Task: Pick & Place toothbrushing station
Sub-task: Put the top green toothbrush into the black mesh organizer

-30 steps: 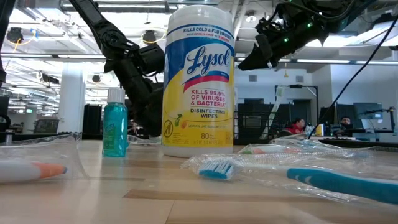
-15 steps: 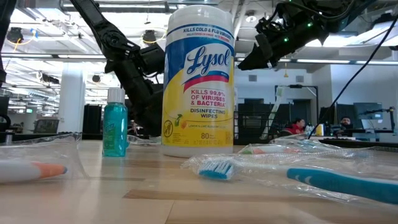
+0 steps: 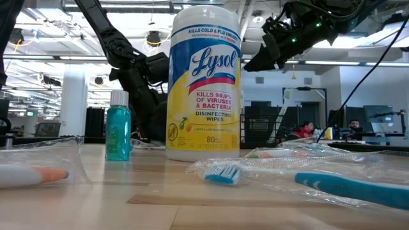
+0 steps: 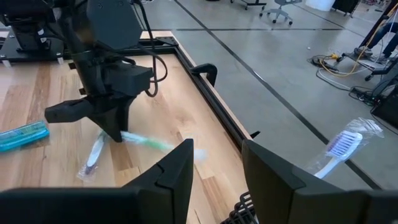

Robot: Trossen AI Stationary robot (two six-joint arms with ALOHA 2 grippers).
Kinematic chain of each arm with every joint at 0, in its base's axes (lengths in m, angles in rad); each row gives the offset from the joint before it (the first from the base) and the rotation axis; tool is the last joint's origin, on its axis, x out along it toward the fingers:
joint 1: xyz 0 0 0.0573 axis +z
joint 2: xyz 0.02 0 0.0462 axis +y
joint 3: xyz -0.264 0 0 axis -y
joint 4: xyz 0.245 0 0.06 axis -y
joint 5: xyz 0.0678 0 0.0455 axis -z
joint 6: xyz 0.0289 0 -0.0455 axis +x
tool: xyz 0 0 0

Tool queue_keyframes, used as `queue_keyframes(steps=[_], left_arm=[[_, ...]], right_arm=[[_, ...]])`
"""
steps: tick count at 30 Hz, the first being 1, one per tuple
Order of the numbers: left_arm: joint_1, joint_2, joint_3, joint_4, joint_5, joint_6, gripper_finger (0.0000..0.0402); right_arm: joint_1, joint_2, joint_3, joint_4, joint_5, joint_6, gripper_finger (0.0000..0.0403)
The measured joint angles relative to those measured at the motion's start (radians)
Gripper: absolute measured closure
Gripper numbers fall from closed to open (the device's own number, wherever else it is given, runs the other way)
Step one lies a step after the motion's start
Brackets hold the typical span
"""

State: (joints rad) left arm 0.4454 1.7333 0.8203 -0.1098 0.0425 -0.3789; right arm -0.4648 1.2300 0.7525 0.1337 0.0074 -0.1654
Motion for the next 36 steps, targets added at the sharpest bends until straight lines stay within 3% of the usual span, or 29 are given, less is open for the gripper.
queue_keyframes(steps=[3, 11, 20, 27, 36], left_arm=[[-0.002, -0.027, 0.0, 0.005, -0.029, 0.021, 0.0385], [-0.001, -0.109, 0.0, 0.079, -0.074, 0.033, 0.0387], [-0.023, -0.289, 0.002, 0.154, -0.088, 0.073, 0.0387], [-0.07, -0.387, 0.002, 0.2, -0.087, 0.126, 0.0387], [-0.146, -0.404, 0.002, 0.348, -0.087, 0.202, 0.0386]], right_arm=[[0.0, 0.0, 0.0, 0.0, 0.0, 0.0, 0.0275], [0.0, 0.0, 0.0, 0.0, 0.0, 0.0, 0.0275], [0.003, 0.0, 0.0, 0.013, -0.008, 0.057, 0.0275], [0.041, 0.0, 0.0, 0.128, -0.031, 0.061, 0.0275], [0.086, 0.0, 0.0, 0.287, -0.119, 0.098, 0.0275]])
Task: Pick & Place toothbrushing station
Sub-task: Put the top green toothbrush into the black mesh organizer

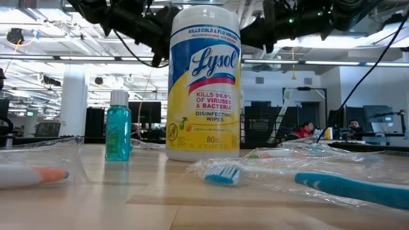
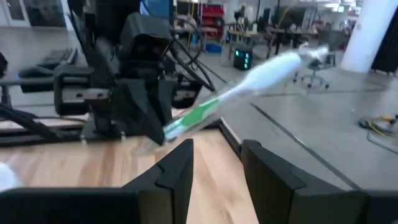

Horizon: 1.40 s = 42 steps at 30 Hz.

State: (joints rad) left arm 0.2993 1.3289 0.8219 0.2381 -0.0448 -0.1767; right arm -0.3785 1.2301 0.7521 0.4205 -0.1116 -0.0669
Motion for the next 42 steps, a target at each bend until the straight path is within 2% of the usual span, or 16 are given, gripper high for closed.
queue_keyframes(steps=[5, 12, 31, 42], left_arm=[[-0.036, 0.0, 0.0, 0.062, 0.001, 0.025, 0.0386], [-0.066, 0.0, 0.0, 0.109, 0.011, 0.066, 0.0386], [-0.091, 0.001, 0.0, 0.143, 0.014, 0.068, 0.0385], [-0.092, 0.01, 0.0, 0.163, 0.012, 0.075, 0.0385]], right_arm=[[0.018, 0.0, 0.0, 0.052, -0.003, 0.038, 0.0275], [0.019, 0.0, 0.0, 0.14, -0.156, 0.085, 0.0275], [0.026, 0.001, 0.0, 0.256, -0.179, 0.121, 0.0275], [0.032, 0.102, 0.052, 0.319, -0.18, 0.123, 0.0275]])
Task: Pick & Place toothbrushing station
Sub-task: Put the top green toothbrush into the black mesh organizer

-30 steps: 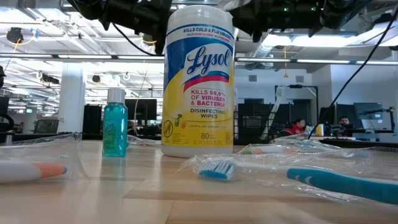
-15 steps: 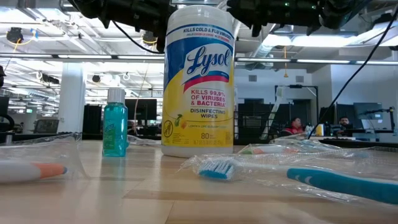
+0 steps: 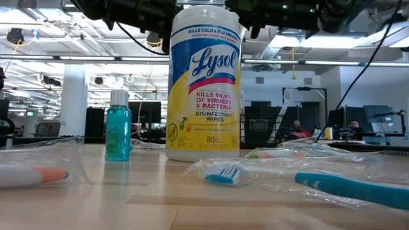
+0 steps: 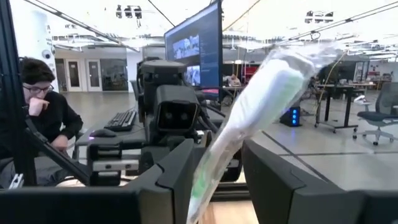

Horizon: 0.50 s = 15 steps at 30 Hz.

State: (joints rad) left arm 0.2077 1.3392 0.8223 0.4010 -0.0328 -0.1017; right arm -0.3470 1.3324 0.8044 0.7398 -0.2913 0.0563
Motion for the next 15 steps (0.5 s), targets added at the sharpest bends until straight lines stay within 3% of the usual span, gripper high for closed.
queue_keyframes(steps=[8, 15], left_arm=[[0.0, -0.001, 0.0, 0.002, -0.001, 0.001, 0.0385], [0.0, -0.001, 0.0, -0.001, -0.001, 0.008, 0.0383]], right_arm=[[0.0, -0.01, 0.021, 0.001, -0.031, -0.001, 0.0288], [0.0, -0.01, 0.021, -0.001, -0.054, -0.015, 0.0387]])
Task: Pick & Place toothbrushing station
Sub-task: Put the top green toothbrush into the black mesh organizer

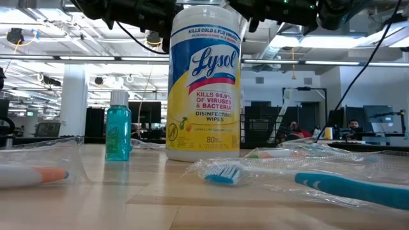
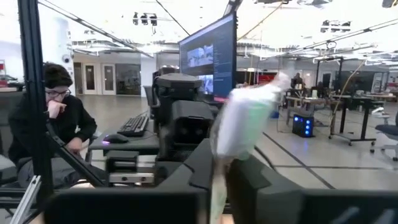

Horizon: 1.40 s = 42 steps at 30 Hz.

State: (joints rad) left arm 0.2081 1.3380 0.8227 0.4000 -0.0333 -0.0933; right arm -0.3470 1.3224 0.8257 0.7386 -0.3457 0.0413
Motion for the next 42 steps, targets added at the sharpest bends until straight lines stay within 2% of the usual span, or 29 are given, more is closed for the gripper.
queue_keyframes(steps=[14, 21, 29, 42], left_arm=[[0.004, -0.016, 0.0, -0.018, -0.004, -0.019, 0.0302], [0.003, -0.036, 0.0, -0.03, 0.006, -0.018, 0.0272], [0.0, -0.036, 0.0, -0.056, 0.003, -0.017, 0.0264], [-0.001, -0.036, 0.0, -0.077, 0.001, -0.017, 0.027]], right_arm=[[-0.011, -0.002, 0.0, -0.005, -0.002, 0.004, 0.0398], [-0.052, -0.034, 0.0, -0.081, 0.01, 0.001, 0.0398], [-0.113, -0.068, 0.001, -0.184, 0.009, 0.0, 0.0398], [-0.276, -0.068, 0.001, -0.317, 0.008, 0.002, 0.0398]])
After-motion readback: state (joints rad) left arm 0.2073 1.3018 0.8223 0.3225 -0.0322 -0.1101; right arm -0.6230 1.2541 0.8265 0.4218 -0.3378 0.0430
